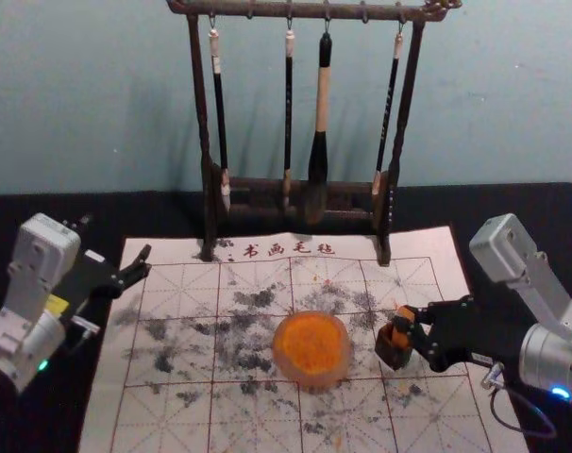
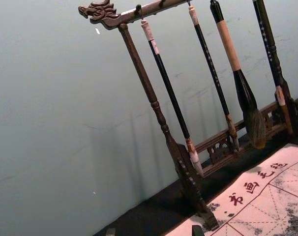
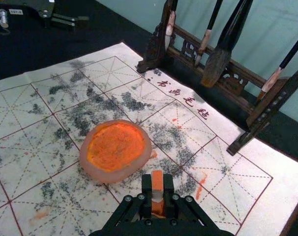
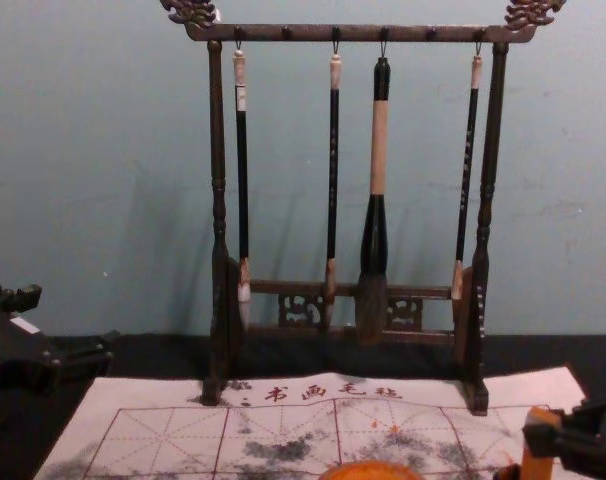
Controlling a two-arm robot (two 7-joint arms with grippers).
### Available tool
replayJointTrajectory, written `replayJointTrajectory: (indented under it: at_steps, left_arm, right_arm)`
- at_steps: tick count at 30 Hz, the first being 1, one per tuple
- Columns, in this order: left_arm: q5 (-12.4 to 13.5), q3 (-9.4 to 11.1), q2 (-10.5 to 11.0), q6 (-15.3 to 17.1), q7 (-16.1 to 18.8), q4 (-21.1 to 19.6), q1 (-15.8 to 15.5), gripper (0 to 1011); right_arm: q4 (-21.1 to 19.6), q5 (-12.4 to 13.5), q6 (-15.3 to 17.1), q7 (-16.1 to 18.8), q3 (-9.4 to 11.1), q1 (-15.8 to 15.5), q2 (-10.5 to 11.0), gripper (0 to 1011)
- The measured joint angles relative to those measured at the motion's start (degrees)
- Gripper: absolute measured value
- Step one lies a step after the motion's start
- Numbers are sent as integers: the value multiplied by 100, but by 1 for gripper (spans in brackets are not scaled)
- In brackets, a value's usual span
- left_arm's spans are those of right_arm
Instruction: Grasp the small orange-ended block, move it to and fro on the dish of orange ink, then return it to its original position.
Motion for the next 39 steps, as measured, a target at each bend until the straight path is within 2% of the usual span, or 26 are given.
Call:
replayJointTrajectory:
  at_steps: [7, 19, 39]
  left_arm:
    - [0, 0, 0, 0, 0, 0, 0, 1001]
    - [0, 0, 0, 0, 0, 0, 0, 1001]
    - [0, 0, 0, 0, 0, 0, 0, 1001]
  right_arm:
    - [169, -89, 15, 20, -81, 100, -96, 86]
    - [297, -199, 30, 106, -179, 150, -138, 86]
    - [305, -226, -6, 113, -181, 139, -135, 98]
